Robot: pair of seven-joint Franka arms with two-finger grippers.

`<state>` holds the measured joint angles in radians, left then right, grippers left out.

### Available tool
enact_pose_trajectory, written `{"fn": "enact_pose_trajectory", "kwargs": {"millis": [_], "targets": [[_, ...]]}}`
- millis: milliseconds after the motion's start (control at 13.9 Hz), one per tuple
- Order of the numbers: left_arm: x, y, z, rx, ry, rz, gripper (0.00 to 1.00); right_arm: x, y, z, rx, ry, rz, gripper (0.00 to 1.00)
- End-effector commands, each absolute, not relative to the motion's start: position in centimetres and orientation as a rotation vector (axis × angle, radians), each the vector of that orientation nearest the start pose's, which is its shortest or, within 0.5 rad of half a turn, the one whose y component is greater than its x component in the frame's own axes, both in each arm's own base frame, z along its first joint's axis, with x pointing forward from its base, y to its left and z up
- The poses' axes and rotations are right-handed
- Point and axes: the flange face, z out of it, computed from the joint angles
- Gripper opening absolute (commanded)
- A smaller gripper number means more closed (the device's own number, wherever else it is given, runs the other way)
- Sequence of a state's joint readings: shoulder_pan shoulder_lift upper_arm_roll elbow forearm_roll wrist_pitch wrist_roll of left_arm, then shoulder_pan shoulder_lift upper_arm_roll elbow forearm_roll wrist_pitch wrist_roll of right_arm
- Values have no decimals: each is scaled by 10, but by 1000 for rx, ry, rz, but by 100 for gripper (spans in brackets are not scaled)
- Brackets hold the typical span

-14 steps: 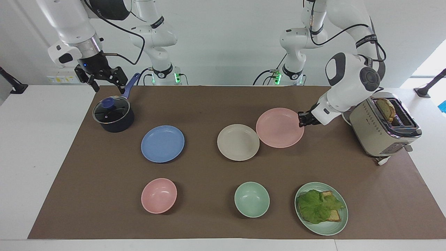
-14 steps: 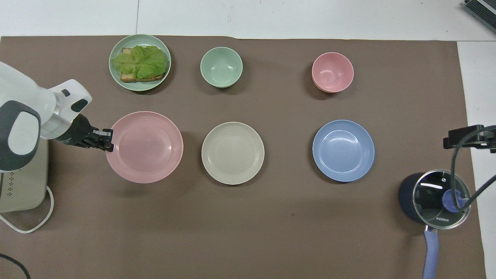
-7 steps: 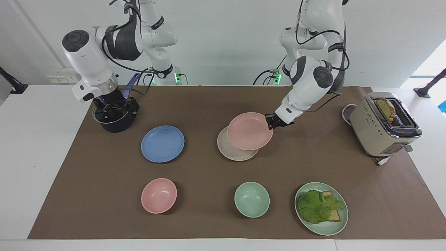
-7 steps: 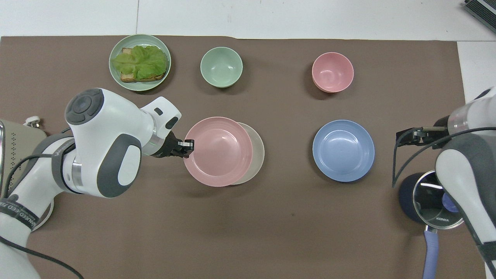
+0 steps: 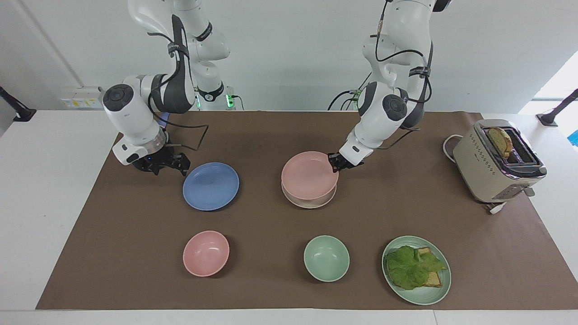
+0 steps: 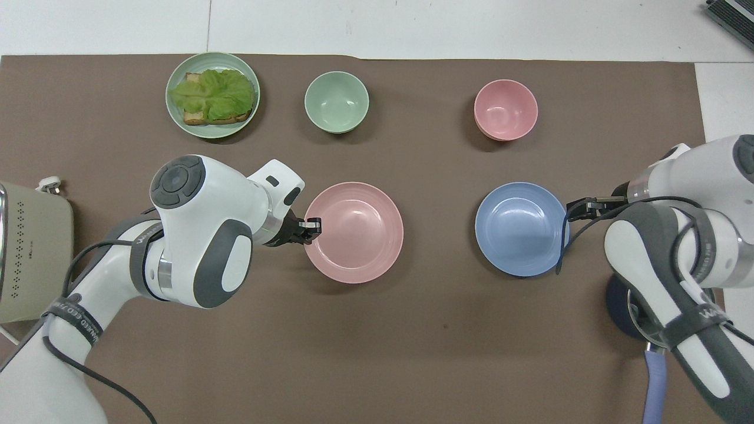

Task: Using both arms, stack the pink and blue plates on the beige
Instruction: 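Slide the pink plate onto the beige plate while the right gripper reaches the blue plate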

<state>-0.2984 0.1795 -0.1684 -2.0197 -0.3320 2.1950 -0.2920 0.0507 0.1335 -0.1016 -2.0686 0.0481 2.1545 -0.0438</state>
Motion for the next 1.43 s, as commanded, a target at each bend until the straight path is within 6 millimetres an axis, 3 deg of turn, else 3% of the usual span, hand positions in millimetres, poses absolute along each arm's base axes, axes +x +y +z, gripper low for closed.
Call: {"fn": "enact_pose_trajectory", "kwargs": {"millis": [0,215,287,359,430,502,574,645,789,861,1004,1147,1363], "targets": [[519,-271,357,-3419,-87,188,0,564,-31,342,-3073,25,67,100],[517,-278,353,-3419,-72,189,0,565,-36,302,-3049,57,79,100],[516,-280,354,-3420,-59,186,8,562,-36,297,-3047,55,83,100],[517,-280,355,-3421,-62,181,69,562,-36,297,-3047,55,85,100],[518,-280,355,-3422,-62,177,100,562,-37,293,-3047,56,92,100],[518,-280,355,-3422,-70,178,100,562,-37,293,-3048,49,92,99],[518,-280,355,-3423,-74,179,100,562,-37,293,-3047,46,94,81],[519,-280,357,-3424,-77,171,100,562,-36,294,-3047,46,94,70],[526,-277,360,-3429,-84,157,100,562,-36,294,-3046,43,101,64],[531,-272,362,-3428,-84,151,100,562,-36,293,-3045,43,105,57],[540,-256,371,-3417,-87,128,100,563,-37,294,-3045,45,105,26],[559,-225,388,-3343,-48,96,100,565,-37,294,-3046,45,103,0],[582,-174,412,-3287,2,85,100,568,-41,299,-3046,8,89,0]]}}
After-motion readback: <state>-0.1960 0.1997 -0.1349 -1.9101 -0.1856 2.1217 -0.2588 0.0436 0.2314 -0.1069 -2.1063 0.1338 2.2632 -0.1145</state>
